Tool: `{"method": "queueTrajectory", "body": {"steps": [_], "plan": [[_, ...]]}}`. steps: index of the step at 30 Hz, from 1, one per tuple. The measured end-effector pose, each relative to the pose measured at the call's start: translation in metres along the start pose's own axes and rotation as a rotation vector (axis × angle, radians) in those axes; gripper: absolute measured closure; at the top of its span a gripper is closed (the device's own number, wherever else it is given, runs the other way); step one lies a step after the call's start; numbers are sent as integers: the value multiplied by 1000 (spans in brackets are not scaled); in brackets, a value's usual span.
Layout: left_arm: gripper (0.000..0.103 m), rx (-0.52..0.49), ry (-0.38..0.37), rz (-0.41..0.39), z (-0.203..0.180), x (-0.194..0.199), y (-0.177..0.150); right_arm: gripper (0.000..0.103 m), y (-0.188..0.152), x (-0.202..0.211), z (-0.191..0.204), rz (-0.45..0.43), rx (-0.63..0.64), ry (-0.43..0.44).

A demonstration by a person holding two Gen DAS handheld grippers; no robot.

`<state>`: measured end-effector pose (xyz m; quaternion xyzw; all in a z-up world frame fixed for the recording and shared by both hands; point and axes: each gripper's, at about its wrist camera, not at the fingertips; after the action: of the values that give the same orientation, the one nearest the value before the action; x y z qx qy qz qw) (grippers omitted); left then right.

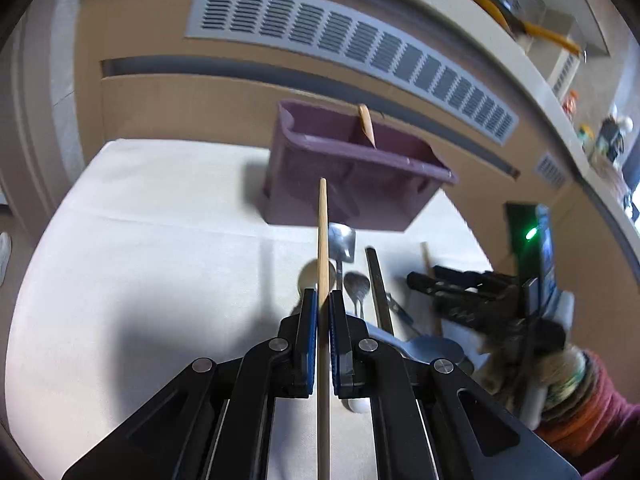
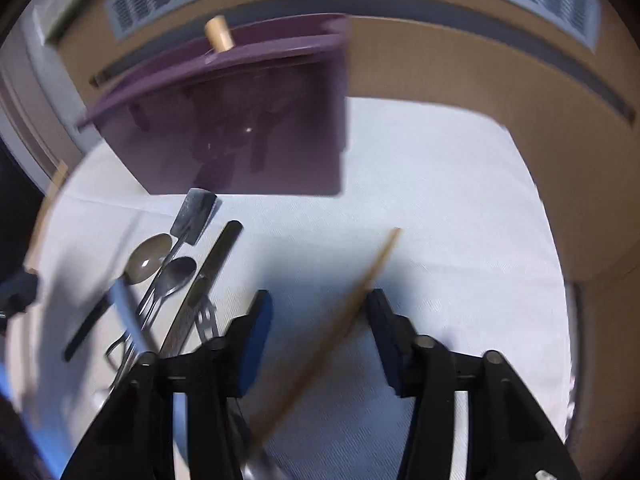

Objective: Organize utensils
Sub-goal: 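Grasp a wooden chopstick with the left tool while the right tool grasps the other chopstick, then carry both chopsticks over the caddy and release them inside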

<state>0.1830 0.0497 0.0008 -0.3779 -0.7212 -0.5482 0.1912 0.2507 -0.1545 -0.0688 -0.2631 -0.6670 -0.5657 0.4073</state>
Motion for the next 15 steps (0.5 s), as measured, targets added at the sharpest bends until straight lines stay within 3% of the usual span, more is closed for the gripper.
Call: {"method": "queueTrajectory", "body": {"steps": [1, 4, 9, 15], "plan": [[97, 3, -3, -16, 1, 4, 1, 95, 1, -1, 10, -4, 51, 14], [97, 16, -9, -58, 2, 14, 3, 96, 0, 8, 18, -9, 96, 74], [97, 43, -22, -143, 2, 31, 5, 97, -1, 60, -1, -131, 25, 184], [97, 28, -36, -262, -15, 47, 15, 98, 3, 114, -4, -293, 12, 187]]}}
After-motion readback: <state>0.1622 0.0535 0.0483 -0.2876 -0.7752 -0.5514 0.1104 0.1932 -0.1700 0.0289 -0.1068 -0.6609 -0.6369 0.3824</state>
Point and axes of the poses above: each gripper's, at about its wrist camera, not at the fingertips, and x roughly against the way its jaws point, z to its left, y to its top
